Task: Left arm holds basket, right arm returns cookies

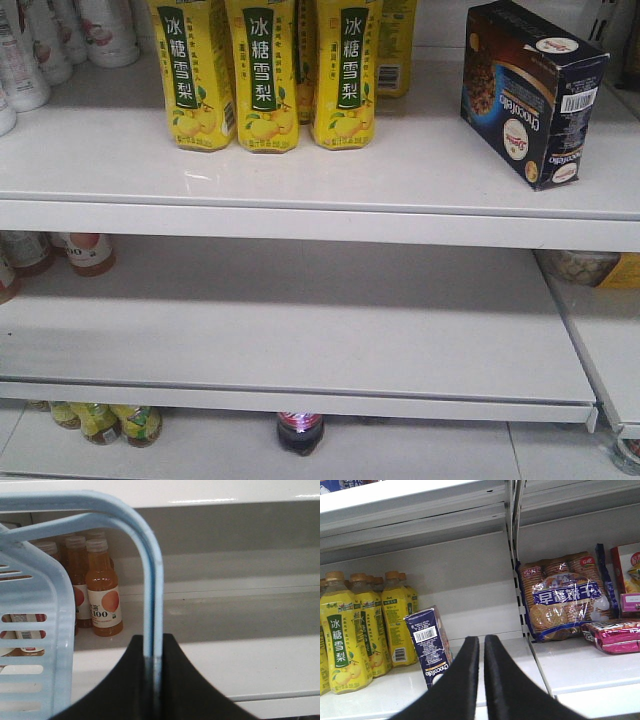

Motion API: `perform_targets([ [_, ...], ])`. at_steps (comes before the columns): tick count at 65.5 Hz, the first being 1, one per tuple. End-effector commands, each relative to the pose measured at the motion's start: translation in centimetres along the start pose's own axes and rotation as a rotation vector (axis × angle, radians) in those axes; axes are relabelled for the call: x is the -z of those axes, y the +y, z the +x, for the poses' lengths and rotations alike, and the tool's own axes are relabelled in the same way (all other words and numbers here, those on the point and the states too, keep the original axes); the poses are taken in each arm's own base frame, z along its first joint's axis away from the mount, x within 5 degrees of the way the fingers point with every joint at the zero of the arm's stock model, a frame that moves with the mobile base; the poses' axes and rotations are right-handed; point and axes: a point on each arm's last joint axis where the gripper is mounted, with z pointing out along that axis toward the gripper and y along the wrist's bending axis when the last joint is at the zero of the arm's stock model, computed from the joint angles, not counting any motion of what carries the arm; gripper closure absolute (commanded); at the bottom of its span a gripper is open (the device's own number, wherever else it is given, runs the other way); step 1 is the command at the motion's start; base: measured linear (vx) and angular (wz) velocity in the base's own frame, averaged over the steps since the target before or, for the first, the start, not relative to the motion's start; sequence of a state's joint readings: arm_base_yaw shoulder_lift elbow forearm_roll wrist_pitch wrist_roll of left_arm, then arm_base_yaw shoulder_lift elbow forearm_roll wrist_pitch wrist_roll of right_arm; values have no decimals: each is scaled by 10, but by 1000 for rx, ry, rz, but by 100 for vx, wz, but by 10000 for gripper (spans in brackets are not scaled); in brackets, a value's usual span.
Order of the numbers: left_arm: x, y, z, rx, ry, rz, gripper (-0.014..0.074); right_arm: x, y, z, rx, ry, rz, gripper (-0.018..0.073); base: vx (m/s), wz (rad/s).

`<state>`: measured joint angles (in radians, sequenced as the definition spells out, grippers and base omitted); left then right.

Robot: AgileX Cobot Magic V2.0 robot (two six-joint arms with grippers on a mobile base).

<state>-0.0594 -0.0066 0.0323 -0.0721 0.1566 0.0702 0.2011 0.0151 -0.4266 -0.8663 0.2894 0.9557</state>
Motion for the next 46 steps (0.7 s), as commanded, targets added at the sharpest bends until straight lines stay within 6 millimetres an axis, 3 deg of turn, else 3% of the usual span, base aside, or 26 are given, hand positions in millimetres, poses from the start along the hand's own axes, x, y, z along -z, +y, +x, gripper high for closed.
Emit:
perform_targets([
  [1, 4, 1, -19, -33, -144, -11, 596, -1, 4, -9, 25, -40, -30, 570, 0, 0],
  [46, 4, 1, -19, -33, -140, -11, 596, -1, 4, -9, 25, -40, -30, 570, 0, 0],
])
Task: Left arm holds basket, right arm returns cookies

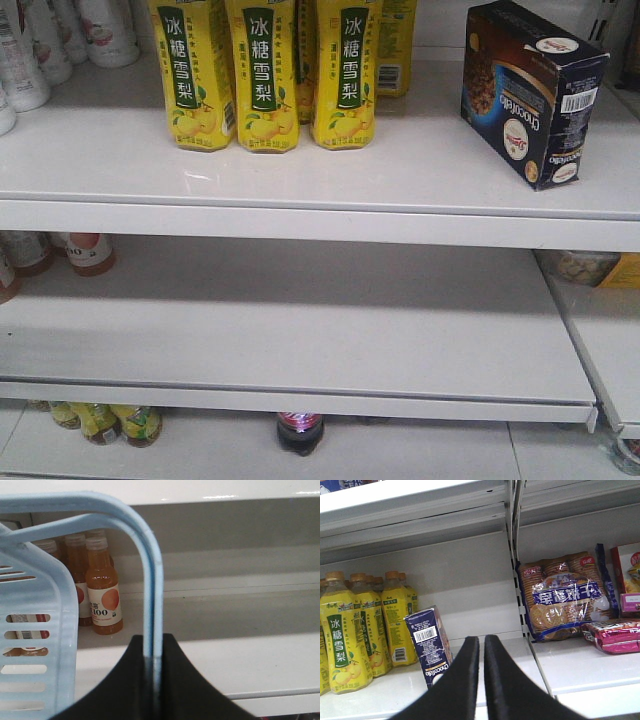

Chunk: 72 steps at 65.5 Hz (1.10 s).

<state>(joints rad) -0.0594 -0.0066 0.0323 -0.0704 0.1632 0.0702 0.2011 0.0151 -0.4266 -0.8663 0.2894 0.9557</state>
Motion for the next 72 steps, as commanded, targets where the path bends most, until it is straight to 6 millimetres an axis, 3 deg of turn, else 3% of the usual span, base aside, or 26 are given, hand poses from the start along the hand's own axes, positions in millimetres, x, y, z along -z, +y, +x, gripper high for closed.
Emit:
perform_targets([
  [1, 4, 1, -20, -32, -147, -12, 596, -1, 4, -9, 25, -40, -30, 570, 0, 0],
  [33, 4, 1, -20, -32, -147, -12, 596, -1, 3, -10, 83, -52, -22, 569, 0, 0],
  [44, 4, 1, -20, -32, -147, -12, 596, -1, 2, -6, 24, -8, -10, 569, 0, 0],
  [60, 4, 1, -20, -32, -147, -12, 596, -3, 6, 18, 207, 132, -71, 568, 0, 0],
  [72, 4, 1, -20, -32, -147, -12, 596, -6, 7, 50, 251, 202, -102, 567, 0, 0],
])
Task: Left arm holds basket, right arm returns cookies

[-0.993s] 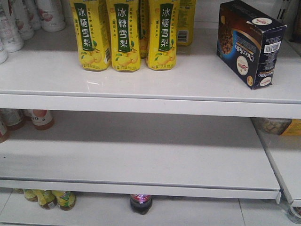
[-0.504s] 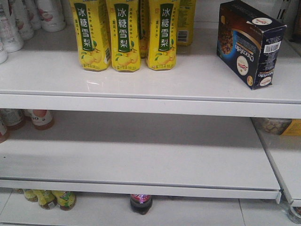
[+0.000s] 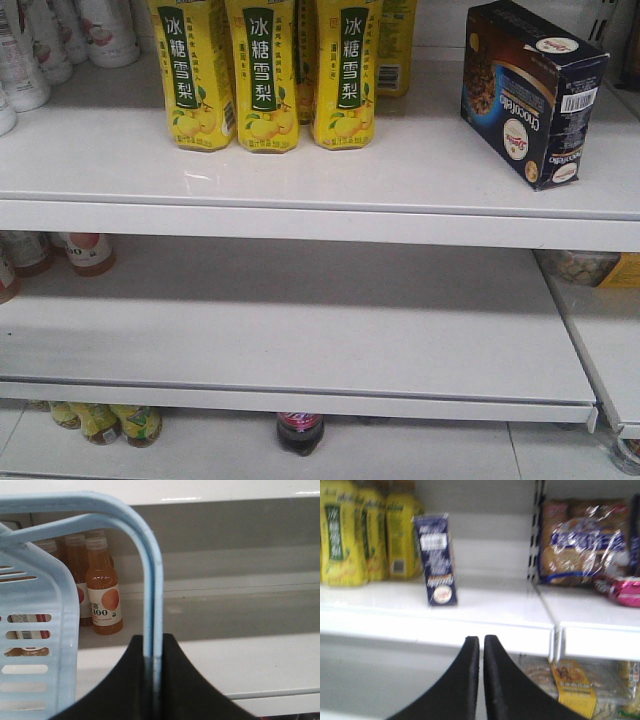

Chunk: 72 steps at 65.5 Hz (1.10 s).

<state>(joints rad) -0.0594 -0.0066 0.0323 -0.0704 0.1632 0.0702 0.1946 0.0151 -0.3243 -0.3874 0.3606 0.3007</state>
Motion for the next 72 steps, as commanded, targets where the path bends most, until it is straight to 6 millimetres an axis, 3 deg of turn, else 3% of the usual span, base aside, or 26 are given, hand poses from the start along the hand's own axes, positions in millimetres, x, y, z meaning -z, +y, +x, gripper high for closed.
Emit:
perform_targets([
  [1, 4, 1, -20, -32, -147, -12, 596, -5, 4, 2, 45, -39, -16, 567, 0, 0],
  [27, 4, 1, -20, -32, -147, -12, 596, -18, -1, 57, -49, -50, 217, 565, 0, 0],
  [39, 4, 1, -20, -32, -147, -12, 596, -17, 0, 83, -38, -80, 226, 565, 0, 0],
  [72, 4, 1, -19, -32, -146, -12, 596, -17, 1, 95, 13, 46, 222, 565, 0, 0],
])
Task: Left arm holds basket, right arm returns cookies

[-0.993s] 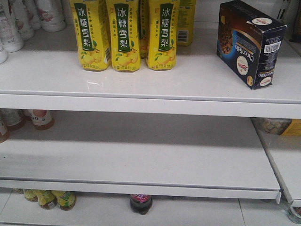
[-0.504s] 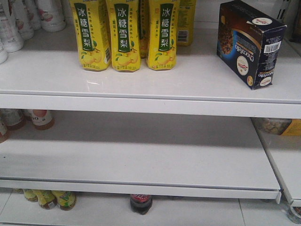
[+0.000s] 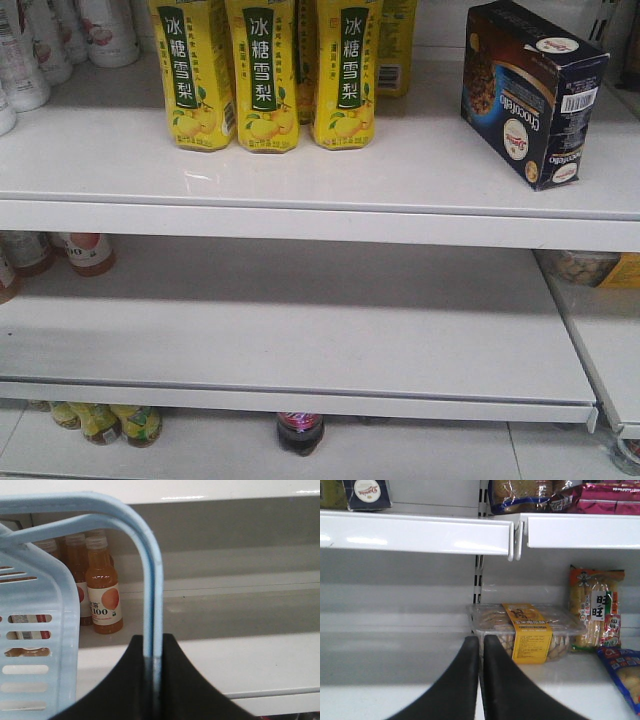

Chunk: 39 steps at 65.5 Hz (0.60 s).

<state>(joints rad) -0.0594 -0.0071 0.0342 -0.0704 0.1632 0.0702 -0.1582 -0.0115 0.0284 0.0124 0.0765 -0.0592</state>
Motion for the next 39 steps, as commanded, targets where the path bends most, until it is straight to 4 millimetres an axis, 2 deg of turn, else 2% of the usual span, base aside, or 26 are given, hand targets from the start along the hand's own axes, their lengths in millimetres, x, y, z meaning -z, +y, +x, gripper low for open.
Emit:
perform_targets([
  [1, 4, 1, -20, -32, -147, -12, 596, 0, 0, 3, 12, -28, 8, 565, 0, 0],
  [39, 4, 1, -20, -32, -147, -12, 596, 0, 0, 3, -35, -26, 5, 565, 0, 0],
])
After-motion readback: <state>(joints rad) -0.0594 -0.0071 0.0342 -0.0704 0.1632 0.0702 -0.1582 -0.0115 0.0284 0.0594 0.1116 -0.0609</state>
